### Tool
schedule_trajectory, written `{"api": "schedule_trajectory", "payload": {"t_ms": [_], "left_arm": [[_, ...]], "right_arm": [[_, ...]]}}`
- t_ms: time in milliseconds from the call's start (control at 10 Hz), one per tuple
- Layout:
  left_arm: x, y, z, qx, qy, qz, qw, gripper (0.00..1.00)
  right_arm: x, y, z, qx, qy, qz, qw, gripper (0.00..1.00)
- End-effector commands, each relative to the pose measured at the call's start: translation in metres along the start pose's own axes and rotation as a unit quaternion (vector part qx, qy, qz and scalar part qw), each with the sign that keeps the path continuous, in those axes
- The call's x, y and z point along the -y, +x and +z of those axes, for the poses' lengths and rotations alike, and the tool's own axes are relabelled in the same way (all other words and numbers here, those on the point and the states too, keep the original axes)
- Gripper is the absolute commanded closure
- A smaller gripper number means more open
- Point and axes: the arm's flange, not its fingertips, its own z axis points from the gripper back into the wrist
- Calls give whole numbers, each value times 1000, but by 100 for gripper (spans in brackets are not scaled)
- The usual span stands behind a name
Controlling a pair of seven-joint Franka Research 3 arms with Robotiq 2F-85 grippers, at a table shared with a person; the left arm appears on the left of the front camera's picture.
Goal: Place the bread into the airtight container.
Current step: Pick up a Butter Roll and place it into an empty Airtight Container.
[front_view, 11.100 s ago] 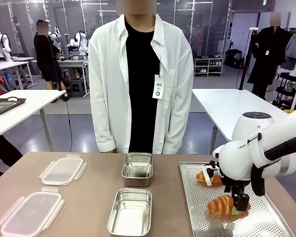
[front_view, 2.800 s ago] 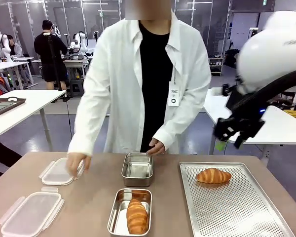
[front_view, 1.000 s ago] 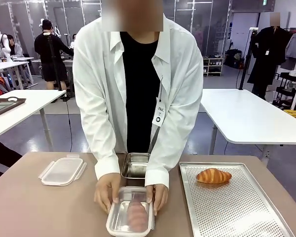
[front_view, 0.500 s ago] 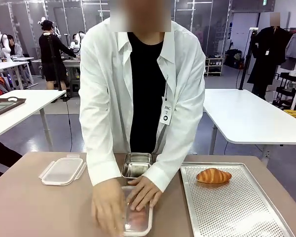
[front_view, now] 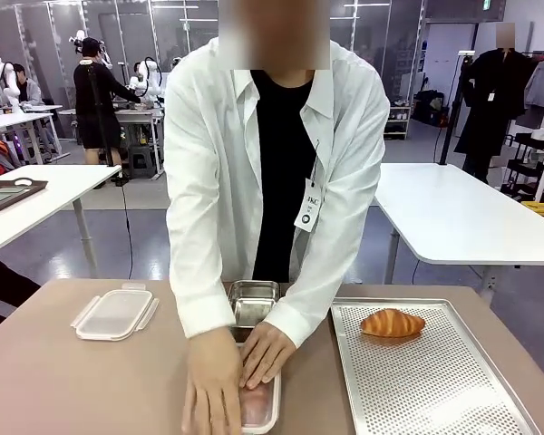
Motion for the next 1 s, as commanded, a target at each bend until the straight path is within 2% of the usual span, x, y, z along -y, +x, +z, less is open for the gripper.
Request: {"api": "schedule_trajectory", "payload": {"t_ms": [0,300,500,700,800,900], "left_arm": [[0,0,1,-1,-4,-9,1000,0],[0,0,1,-1,-4,-9,1000,0],[0,0,1,-1,-4,-9,1000,0],[0,0,1,-1,-4,-9,1000,0],[0,0,1,-1,-4,-9,1000,0],[0,0,1,-1,-4,-9,1000,0]], "right_arm": [[0,3,0,-2,0,1,1000,33],[0,0,0,0,0,0,1000,33],[-43,26,-26,-48,-52,98,993,0],[-82,54,-57,-81,-84,200,973,0],[-96,69,-77,-106,-112,223,963,0],[-109,82,-103,-113,-134,283,943,0]]}}
